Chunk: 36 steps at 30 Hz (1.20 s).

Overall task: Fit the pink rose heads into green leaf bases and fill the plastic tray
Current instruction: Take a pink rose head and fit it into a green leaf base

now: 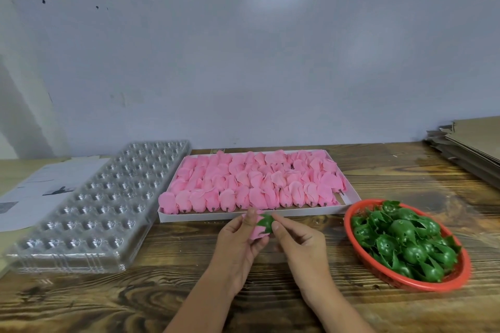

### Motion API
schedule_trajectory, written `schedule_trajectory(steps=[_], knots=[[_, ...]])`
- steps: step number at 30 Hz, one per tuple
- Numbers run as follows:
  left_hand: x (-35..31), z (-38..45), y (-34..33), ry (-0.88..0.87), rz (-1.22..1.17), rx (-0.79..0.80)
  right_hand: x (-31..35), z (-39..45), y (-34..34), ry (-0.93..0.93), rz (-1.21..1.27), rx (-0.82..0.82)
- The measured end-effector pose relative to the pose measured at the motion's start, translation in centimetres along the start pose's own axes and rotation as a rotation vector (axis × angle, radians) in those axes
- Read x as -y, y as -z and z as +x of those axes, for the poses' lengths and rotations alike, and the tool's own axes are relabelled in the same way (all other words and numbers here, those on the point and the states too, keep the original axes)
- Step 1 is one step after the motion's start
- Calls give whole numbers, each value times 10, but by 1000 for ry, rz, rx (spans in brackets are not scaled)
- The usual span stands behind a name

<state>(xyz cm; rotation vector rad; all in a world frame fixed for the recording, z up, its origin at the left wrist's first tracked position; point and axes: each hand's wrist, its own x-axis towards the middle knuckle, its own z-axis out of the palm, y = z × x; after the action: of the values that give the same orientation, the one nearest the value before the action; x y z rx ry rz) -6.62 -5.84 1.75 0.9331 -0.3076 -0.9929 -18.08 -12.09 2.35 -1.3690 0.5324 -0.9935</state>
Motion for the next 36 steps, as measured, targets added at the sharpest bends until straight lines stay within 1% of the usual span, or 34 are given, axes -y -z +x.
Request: schedule_trajectory(steps=[5, 9, 14, 20, 23, 28, 33, 36], knots=[[1, -1, 0, -26, 50, 10, 0, 0, 1, -28, 28, -5], [1, -1, 0, -45, 90, -4, -1, 1, 1, -98, 85, 22], [2, -3, 1, -88, 185, -19, -4, 2, 4, -136, 69, 17], [1, -4, 3, -100, 250, 8, -1, 2, 5, -158, 102, 99], [1, -5, 1, -89, 246, 19, 1, 2, 5, -155, 115, 96], [-3, -2, -1, -14, 194, 41, -2, 5, 7, -187, 168, -11], [-5, -1, 3, -30, 149, 88, -6, 8, 11, -212, 207, -40], [-4, 1, 5, -46, 127, 68, -7, 8, 12, -225, 226, -25]])
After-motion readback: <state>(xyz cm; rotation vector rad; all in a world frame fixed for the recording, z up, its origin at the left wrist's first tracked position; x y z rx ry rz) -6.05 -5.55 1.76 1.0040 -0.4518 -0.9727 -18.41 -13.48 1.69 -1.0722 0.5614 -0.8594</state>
